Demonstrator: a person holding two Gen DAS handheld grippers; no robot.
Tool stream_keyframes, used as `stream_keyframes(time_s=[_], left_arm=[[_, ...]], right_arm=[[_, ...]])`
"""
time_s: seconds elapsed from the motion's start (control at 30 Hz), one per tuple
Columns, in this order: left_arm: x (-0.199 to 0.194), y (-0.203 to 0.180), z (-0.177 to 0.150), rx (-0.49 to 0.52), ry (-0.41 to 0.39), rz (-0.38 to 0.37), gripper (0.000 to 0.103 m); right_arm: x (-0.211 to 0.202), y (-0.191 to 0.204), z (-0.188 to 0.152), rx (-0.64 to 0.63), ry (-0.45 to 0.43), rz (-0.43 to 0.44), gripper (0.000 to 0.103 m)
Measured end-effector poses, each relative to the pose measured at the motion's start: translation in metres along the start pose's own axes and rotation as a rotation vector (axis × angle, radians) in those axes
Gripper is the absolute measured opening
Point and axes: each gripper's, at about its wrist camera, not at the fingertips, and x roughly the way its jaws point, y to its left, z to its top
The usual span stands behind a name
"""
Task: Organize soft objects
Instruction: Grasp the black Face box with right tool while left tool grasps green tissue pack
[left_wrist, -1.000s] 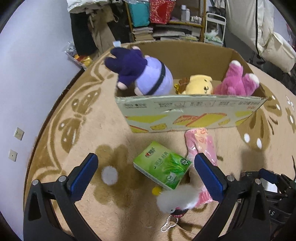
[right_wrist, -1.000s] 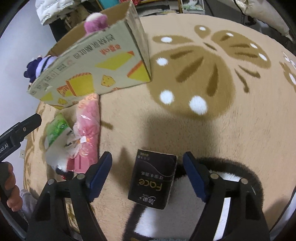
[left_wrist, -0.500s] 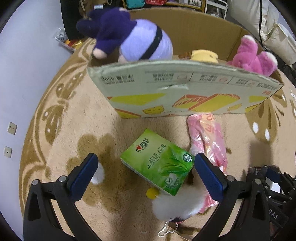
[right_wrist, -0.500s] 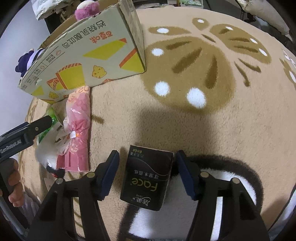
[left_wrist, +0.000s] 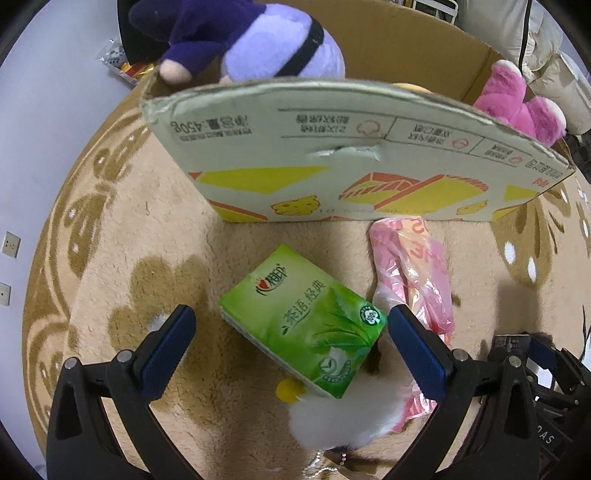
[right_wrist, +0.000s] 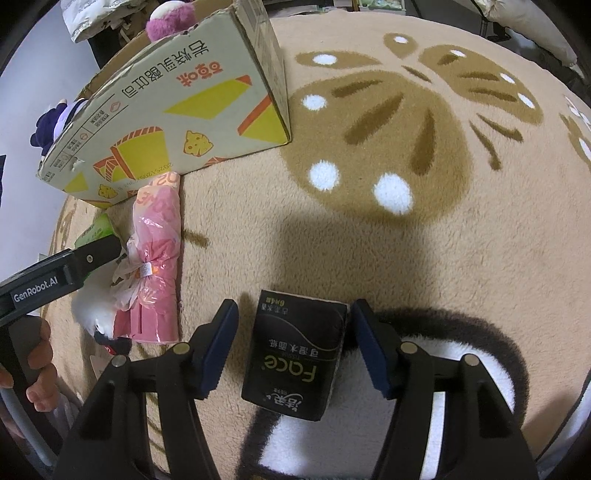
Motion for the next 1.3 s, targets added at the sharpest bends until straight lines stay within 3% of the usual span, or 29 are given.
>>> stream_keyframes(time_s=[0.9,0.97,1.03,1.3], left_arm=[[0.021,0.011,-0.008,-0.03,0.015,-0.007,0.102],[0.021,0.009,-0.008,-0.03,0.015,-0.011,0.098],[0.02,0.01,-0.008,-0.035,0.02,-0.04,0.091],[0.021,0.019,-0.011,-0.083,0.018,-0.063,0.072]], right_arm=[[-0.002,-0.002,-0.001,0.0,0.005,0.011,0.068],[-0.002,0.0,-0.002,-0.007,0.006,0.005,0.066],[0.0,0.003,-0.002,-0.012,0.009,0.005,0.051],[0.002,0.008,-0.005,-0.004,0.004,0.015,0.051]])
